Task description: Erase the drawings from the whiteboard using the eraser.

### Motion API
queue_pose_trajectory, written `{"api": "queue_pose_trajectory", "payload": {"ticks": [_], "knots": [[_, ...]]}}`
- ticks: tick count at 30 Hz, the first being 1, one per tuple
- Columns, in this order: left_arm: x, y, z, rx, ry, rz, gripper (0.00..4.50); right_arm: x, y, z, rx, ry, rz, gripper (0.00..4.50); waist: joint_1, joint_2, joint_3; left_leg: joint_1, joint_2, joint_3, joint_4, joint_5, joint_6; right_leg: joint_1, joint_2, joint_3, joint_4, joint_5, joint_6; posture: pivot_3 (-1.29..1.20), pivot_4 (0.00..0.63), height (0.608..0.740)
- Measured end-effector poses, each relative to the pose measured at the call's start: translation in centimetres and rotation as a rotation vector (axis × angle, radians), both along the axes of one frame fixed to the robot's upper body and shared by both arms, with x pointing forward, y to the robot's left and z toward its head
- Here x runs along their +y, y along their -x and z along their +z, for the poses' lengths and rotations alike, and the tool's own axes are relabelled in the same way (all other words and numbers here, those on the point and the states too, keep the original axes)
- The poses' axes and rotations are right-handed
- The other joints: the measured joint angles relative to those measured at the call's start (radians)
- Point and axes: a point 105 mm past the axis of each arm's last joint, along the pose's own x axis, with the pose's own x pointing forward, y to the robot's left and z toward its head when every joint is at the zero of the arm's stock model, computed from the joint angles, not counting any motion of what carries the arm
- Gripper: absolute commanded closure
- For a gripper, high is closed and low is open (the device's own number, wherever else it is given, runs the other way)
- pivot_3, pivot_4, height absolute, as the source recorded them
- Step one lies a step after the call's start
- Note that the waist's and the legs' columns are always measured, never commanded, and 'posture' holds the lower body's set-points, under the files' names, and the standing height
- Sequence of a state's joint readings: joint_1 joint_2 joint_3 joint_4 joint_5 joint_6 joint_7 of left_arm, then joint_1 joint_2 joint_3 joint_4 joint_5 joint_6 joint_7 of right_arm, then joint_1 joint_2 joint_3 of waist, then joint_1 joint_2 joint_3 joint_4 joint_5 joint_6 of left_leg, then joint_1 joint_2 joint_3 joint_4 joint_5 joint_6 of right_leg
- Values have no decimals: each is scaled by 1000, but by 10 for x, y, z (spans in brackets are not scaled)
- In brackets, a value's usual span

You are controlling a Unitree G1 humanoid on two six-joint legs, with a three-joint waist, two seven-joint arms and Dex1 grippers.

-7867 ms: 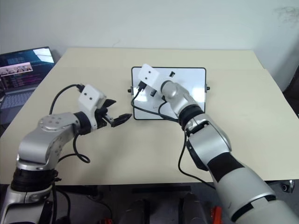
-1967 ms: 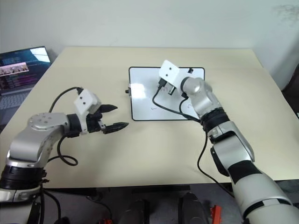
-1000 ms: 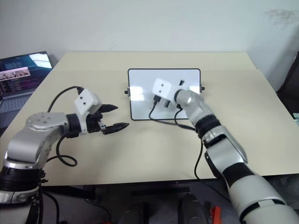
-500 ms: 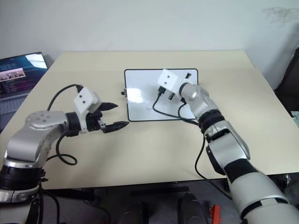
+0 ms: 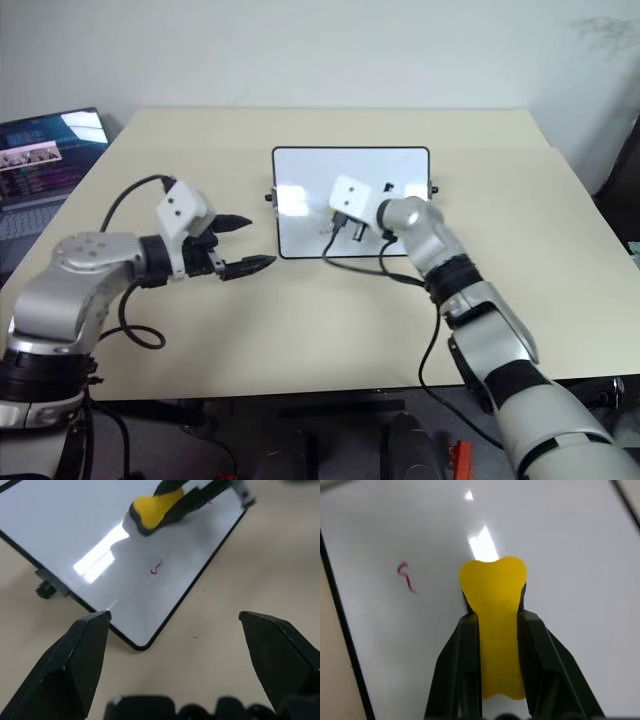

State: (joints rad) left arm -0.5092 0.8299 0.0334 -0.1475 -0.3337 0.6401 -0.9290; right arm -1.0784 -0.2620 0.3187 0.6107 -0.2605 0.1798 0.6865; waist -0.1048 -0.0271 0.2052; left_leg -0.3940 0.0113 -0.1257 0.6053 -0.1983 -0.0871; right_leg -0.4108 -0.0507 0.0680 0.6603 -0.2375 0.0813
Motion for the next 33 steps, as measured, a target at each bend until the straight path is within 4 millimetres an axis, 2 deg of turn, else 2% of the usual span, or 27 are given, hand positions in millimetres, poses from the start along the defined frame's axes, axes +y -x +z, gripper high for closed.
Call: {"api": "queue_pose_trajectory", "payload": {"ticks": [4,6,8,12,14,18,23,33], "knots": [[4,-2,11,-23,-25,-6,0,-12,27,63,-61,-114,81,3859,10,0,0,-9,0,-1,0,0,0,-9,0,-2,1,2,-4,0,150,740],[4,-1,19,-41,-34,-19,0,-28,38,79,-72,-146,96,3859,16,0,0,-9,0,-1,-2,-1,-1,-9,0,-3,-1,1,-5,0,150,740],[2,0,25,-55,-29,-35,0,-54,40,79,-43,-150,61,3859,20,0,0,-9,0,-1,-2,-1,-1,-9,-1,-3,-2,1,-5,0,150,740],[8,1,30,-68,-56,-28,0,-136,26,70,-42,3,-183,3859,26,0,1,-9,-1,2,-3,-1,-1,-9,-2,-2,-5,-2,0,0,150,740],[10,0,30,-69,-61,-25,0,-163,23,69,-57,60,-260,3859,24,0,1,-9,-1,3,-3,-1,-1,-9,-2,-1,-5,-3,0,0,150,740],[9,-2,33,-82,-65,-31,0,-172,23,70,-66,79,-275,3860,7,0,1,-7,1,7,-5,-1,-1,-10,-2,3,-5,-3,0,0,150,740],[8,-2,35,-87,-66,-32,0,-180,25,79,-80,98,-281,3860,10,0,1,-7,0,7,-4,-1,-1,-9,-2,3,-5,-3,0,0,150,740],[7,-2,36,-98,-73,-44,0,-190,29,82,-82,133,-287,3860,18,0,2,-7,0,8,-4,-1,-1,-9,-2,3,-5,-3,0,0,150,740]]}}
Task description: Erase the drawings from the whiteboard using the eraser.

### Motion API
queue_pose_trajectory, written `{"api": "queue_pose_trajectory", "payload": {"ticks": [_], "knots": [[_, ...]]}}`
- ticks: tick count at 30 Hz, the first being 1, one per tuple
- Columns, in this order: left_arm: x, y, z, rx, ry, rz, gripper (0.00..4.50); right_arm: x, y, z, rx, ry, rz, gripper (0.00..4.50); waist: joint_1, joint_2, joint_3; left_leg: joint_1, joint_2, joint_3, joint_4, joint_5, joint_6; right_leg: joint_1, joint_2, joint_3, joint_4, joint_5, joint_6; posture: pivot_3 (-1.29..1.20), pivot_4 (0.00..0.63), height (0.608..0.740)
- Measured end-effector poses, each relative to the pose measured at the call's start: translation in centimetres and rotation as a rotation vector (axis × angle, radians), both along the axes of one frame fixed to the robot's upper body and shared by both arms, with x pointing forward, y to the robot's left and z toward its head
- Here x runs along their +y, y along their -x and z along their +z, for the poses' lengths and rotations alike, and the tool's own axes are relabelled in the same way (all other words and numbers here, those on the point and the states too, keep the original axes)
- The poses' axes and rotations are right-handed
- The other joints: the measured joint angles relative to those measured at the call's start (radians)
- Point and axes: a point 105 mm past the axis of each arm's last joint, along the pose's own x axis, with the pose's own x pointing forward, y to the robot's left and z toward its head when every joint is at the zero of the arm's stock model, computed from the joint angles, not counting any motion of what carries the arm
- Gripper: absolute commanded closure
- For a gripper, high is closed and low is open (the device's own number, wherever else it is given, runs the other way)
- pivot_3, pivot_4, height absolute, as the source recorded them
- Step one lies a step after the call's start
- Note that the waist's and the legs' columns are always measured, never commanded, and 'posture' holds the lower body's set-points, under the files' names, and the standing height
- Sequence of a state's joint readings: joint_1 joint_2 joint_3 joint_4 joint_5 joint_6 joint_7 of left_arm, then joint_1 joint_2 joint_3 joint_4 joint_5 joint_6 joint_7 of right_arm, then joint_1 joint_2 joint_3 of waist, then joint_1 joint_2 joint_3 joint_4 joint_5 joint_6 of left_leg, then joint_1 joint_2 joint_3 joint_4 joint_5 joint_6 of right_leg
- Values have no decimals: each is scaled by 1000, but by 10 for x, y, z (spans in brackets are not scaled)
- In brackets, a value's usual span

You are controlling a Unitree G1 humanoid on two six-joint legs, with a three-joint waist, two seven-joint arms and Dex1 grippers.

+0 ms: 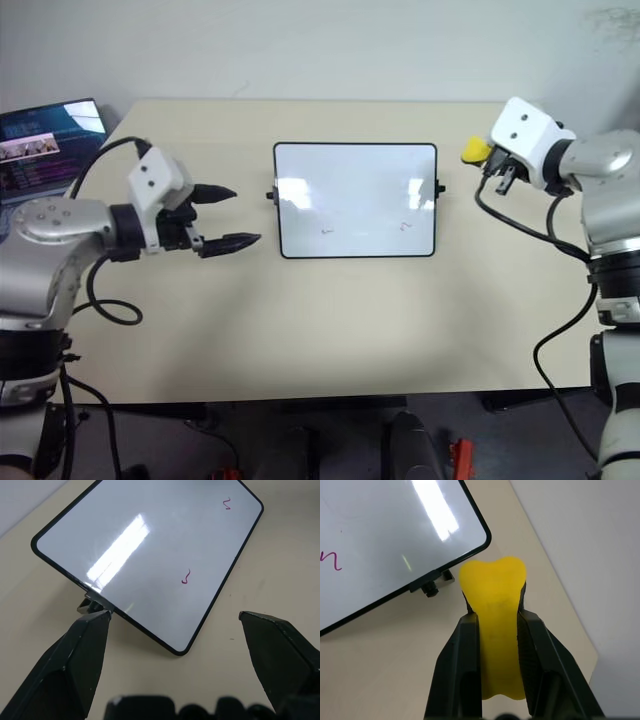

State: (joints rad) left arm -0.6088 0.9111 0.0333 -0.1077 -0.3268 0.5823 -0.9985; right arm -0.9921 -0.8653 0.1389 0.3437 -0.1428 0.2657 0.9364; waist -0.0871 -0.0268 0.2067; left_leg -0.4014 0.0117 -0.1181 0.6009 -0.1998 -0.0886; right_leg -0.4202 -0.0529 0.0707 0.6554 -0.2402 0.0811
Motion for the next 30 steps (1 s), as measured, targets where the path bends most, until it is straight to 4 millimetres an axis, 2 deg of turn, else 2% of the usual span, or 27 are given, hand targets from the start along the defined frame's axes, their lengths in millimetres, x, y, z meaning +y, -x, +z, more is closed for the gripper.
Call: {"api": "queue_pose_trajectory", "payload": {"ticks": [9,12,16,22,30], "knots": [[-1,0,-3,5,-21,-8,0,4,0,-2,5,-8,20,3860,-1,0,0,0,0,0,0,0,0,0,0,0,0,0,0,0,150,740],[-1,0,-3,3,-22,-9,0,16,-1,-4,16,-43,67,3860,0,0,0,0,0,0,0,0,0,0,0,0,1,0,0,0,150,740],[-2,0,-2,-4,-22,-15,0,44,6,-1,26,-88,181,3860,0,0,0,0,0,0,0,0,0,0,0,0,1,1,-2,0,150,740],[-2,0,-2,-4,-22,-19,0,58,15,3,35,-91,255,3860,3,0,0,0,0,0,1,0,0,0,0,0,1,1,-2,0,150,740],[-3,1,-1,-7,-22,-27,0,58,17,3,46,-80,267,3860,2,0,0,0,0,0,1,0,0,0,0,0,2,1,-2,0,150,740]]}}
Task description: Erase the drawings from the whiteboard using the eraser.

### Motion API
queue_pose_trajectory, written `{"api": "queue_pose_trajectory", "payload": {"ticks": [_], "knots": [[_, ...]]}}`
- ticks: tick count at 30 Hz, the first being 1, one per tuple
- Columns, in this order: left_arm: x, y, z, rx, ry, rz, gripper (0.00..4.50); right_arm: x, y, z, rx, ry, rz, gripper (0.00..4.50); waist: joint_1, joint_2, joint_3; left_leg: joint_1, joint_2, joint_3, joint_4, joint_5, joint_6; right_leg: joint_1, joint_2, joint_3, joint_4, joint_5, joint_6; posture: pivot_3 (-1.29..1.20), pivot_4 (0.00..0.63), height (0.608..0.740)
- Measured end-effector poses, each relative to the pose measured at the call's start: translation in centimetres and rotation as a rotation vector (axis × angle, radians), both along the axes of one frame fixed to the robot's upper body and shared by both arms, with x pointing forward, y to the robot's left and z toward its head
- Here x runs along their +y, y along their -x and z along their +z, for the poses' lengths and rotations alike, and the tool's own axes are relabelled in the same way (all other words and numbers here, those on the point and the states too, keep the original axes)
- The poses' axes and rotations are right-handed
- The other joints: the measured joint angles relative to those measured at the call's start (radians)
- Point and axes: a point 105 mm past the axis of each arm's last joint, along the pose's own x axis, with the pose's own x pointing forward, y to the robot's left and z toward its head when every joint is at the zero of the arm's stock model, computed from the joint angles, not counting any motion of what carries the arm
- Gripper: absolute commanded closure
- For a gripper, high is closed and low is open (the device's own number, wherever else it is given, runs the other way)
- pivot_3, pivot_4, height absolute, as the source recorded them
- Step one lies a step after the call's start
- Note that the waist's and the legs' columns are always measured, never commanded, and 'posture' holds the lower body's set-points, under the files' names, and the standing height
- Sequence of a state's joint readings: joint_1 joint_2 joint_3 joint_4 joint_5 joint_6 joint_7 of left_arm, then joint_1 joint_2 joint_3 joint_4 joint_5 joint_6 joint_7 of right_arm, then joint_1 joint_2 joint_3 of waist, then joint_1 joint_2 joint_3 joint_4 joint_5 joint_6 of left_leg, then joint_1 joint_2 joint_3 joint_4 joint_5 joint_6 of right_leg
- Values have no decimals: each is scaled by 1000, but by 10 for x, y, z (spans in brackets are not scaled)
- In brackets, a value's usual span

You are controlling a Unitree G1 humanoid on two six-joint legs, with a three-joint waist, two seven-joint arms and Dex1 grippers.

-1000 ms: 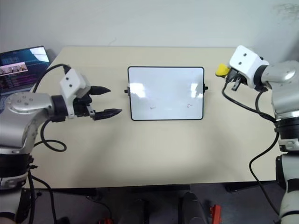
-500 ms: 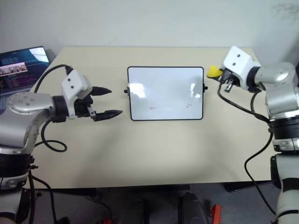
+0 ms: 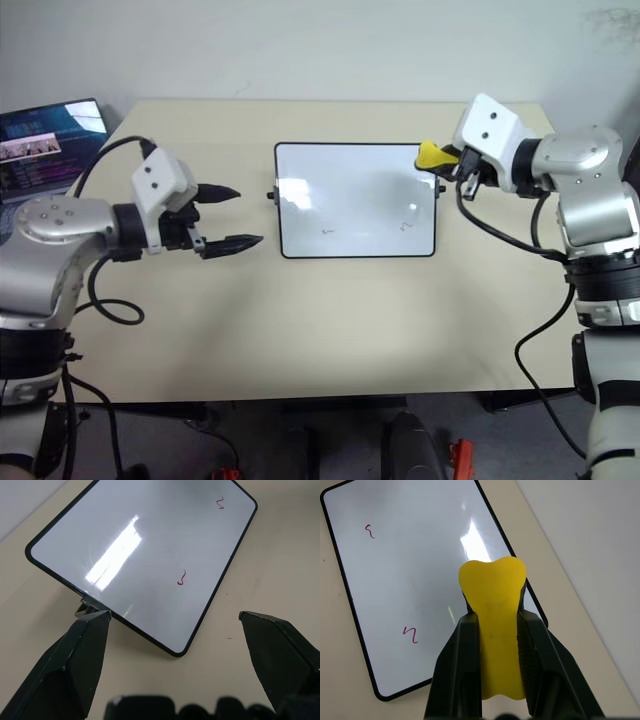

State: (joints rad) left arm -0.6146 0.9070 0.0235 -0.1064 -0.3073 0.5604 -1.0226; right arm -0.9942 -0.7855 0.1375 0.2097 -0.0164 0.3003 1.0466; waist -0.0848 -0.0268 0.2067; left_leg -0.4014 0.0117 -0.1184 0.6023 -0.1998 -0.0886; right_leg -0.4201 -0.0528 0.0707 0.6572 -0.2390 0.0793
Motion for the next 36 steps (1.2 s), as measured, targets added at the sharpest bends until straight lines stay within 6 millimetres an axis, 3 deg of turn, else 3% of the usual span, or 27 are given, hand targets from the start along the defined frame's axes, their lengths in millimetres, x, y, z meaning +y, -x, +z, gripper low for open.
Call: {"api": "queue_pose_trajectory", "payload": {"ticks": [14,20,26,31,36], "knots": [[-4,0,-6,22,-12,-21,0,3,3,-7,19,-3,-2,3860,0,0,0,0,0,0,1,0,0,0,0,0,1,1,-2,0,150,740],[-6,0,-22,59,-55,-30,0,40,11,-25,62,-48,92,3860,-3,0,0,0,0,0,3,0,0,0,0,0,3,1,-2,0,150,740],[-9,3,-51,131,-84,-40,0,107,12,-54,68,-53,186,3860,-3,0,0,0,0,-1,6,0,0,0,0,0,5,1,-2,0,150,740],[-10,5,-62,170,-68,-35,0,133,5,-72,7,-2,151,3860,1,-1,0,0,0,-2,6,0,0,0,0,0,6,1,-2,0,150,740],[-6,8,-76,213,-69,-20,0,137,-19,-87,-19,32,52,3860,0,-1,0,0,0,-2,6,0,0,0,1,0,6,1,-2,0,150,740]]}}
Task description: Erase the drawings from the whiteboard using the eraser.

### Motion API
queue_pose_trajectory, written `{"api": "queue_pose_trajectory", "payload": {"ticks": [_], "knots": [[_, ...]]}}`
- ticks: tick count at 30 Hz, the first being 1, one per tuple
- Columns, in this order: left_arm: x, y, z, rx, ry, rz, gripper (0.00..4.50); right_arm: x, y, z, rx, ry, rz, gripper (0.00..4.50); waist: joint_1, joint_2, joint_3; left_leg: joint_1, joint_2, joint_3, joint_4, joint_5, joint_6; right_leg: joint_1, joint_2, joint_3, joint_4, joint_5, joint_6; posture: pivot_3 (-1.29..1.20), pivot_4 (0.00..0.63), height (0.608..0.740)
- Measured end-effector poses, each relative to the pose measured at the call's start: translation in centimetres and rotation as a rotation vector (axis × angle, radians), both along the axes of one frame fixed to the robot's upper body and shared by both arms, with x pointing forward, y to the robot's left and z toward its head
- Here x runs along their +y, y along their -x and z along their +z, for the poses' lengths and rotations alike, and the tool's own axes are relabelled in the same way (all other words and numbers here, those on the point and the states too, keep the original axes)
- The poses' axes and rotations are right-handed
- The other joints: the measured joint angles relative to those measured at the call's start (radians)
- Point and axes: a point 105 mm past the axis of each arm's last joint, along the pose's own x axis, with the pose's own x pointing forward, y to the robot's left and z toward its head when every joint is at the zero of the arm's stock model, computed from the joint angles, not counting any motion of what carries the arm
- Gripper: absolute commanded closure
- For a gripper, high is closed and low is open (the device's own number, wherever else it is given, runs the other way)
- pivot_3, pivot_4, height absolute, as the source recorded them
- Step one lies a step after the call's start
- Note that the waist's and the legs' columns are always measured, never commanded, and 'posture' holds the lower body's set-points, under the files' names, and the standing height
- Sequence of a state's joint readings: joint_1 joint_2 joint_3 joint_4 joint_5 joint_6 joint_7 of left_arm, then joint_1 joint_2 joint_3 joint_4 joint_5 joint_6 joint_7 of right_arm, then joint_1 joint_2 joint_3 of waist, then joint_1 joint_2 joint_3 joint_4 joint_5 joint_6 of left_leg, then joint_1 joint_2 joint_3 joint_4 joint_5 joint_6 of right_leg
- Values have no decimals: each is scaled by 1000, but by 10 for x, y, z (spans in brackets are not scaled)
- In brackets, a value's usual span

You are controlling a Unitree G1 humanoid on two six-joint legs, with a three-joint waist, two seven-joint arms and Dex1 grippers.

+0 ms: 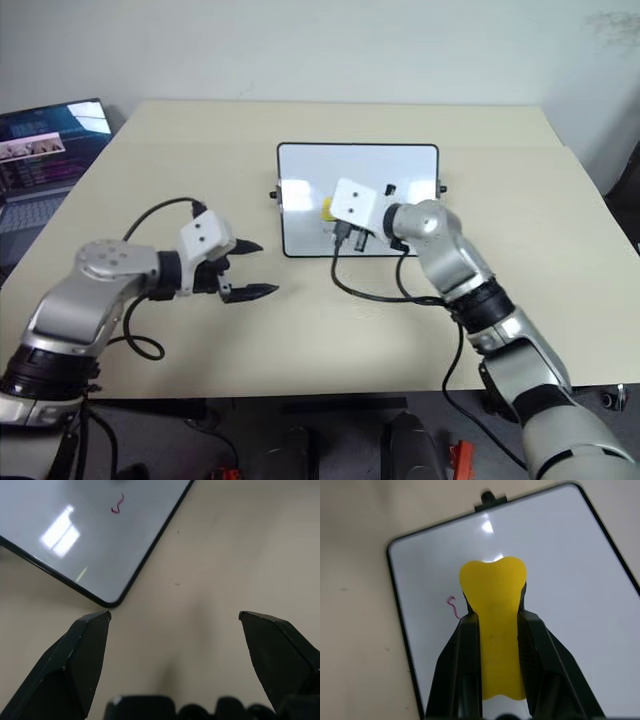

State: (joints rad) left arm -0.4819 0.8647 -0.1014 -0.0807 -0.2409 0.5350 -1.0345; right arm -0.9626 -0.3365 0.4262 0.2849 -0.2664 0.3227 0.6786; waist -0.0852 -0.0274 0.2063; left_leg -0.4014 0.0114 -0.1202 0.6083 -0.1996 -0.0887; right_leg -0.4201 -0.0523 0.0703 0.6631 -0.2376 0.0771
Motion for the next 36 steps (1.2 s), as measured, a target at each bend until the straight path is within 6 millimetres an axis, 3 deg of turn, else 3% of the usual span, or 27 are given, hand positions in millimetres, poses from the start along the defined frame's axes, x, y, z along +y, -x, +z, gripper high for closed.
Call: {"api": "queue_pose_trajectory", "payload": {"ticks": [6,11,16,21,26,33,36], "knots": [[-1,-1,0,-2,8,6,0,15,-24,10,-117,30,-34,3860,-3,0,0,0,0,0,0,0,0,0,0,0,0,0,0,0,150,740],[0,-1,2,-3,19,24,0,27,-29,-12,-136,106,-15,3862,-4,0,0,0,0,0,-1,0,0,0,0,0,0,0,0,0,150,740],[-1,1,3,-7,24,19,0,33,-27,-22,-158,161,26,3864,-5,-1,-1,2,0,0,0,0,0,1,0,0,1,0,0,0,150,740],[-1,0,6,-8,32,26,0,37,-17,-49,-104,235,103,3880,-5,-1,-1,13,0,-2,0,0,0,13,1,0,0,-3,5,0,150,740],[-1,0,7,-12,33,30,0,35,-12,-63,-48,260,124,3884,-5,-2,-2,18,0,-2,0,0,0,16,1,0,1,-4,1,0,150,740],[-1,-1,7,-17,34,33,0,32,-13,-60,-36,266,116,3890,-4,-2,-2,18,0,-2,0,0,0,16,1,0,1,-3,1,0,150,740],[-1,-1,8,-21,35,34,0,29,-22,-48,-58,255,53,3914,-3,-2,-2,17,0,-3,0,0,0,16,1,0,1,-3,0,0,150,740]]}}
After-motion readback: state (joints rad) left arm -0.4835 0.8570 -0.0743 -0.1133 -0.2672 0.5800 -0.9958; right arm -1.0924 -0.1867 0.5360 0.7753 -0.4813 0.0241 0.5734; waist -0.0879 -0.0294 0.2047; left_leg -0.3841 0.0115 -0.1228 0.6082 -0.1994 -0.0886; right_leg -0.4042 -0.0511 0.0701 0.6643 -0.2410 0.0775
